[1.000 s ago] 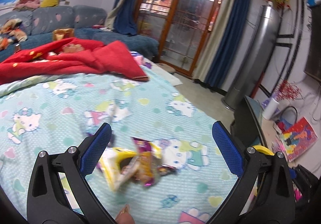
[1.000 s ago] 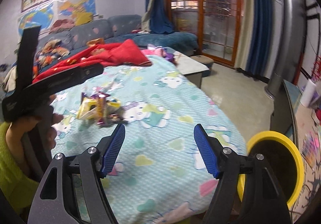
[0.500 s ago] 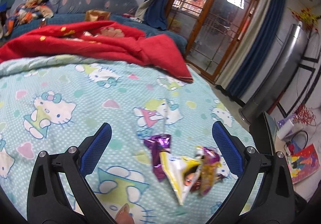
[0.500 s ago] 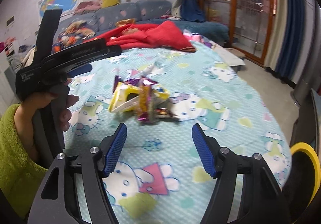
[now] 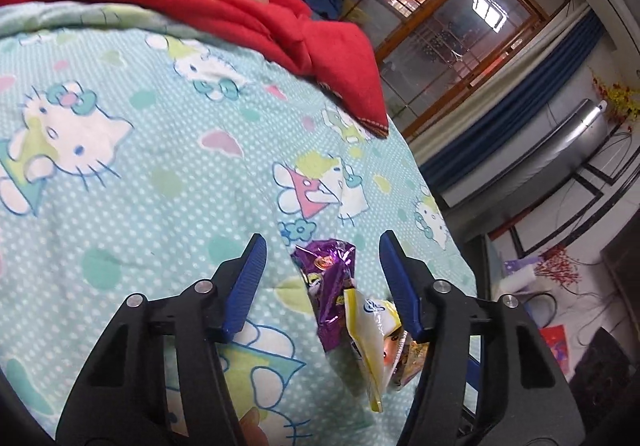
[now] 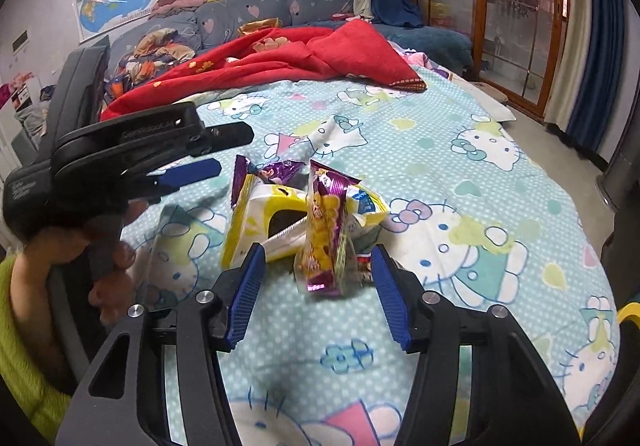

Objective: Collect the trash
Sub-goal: 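Grasp the purple wrapper with the left tool while the right tool grasps the purple-gold snack packet, then carry the purple wrapper and snack packet over the yellow bin with both tools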

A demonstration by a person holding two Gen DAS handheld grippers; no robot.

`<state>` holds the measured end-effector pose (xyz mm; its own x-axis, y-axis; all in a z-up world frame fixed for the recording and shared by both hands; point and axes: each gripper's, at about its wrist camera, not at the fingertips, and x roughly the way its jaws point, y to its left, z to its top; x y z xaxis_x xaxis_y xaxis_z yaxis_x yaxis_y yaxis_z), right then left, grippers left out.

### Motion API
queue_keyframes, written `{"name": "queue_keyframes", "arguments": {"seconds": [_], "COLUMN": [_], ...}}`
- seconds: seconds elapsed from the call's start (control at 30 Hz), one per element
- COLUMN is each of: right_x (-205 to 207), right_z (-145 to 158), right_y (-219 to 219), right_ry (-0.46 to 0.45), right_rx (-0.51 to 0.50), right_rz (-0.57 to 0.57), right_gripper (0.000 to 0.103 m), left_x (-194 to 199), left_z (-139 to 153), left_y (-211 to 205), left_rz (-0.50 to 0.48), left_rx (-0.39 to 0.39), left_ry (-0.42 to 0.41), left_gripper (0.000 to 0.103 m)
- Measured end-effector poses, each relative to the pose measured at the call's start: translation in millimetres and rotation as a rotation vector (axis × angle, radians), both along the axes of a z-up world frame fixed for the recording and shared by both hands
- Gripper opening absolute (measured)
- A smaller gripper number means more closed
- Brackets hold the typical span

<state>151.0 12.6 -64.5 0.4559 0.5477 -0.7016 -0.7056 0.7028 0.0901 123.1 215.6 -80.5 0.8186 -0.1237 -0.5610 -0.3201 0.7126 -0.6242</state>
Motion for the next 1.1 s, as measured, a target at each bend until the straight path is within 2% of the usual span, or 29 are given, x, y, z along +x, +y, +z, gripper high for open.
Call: {"name": "queue_keyframes", "arguments": {"seconds": [0.1, 0.17, 0.23, 0.37, 0.67, 1.1], "right_x": [5, 7, 6, 1, -8, -11], "right_z": [-6, -11, -15, -18, -16, 3], "right_y": [6, 8, 9, 3, -16, -41], "right_ry": [0.018, 0.033, 0.047, 0.060, 0.102, 0.088], "right_rx": [-0.007, -0.013, -0.015, -0.006, 0.028, 0.062], "right_rz": [-0.002, -0.002, 0.002, 0.009, -0.007, -0.019], "right_gripper": [0.045, 0.033, 0.030, 0.024, 0.023, 0.021], "left_x": [2, 4, 4, 5, 5, -15], "left_z": [-5, -9, -10, -10, 1, 45], "left_y": [-2, -3, -3, -4, -9, -10], "left_rz": [-0.021, -0.030, -0.037, -0.058, -0.098, -0.078], "left_rx": [-0.024, -0.038, -0.041, -0.047, -0.020, 0.043], "left_ry": [0.008, 0.015, 0.018, 0.018, 0.001, -0.114], "left_gripper": [0.039, 0.033, 0.023, 0.012, 0.009, 0.009]}}
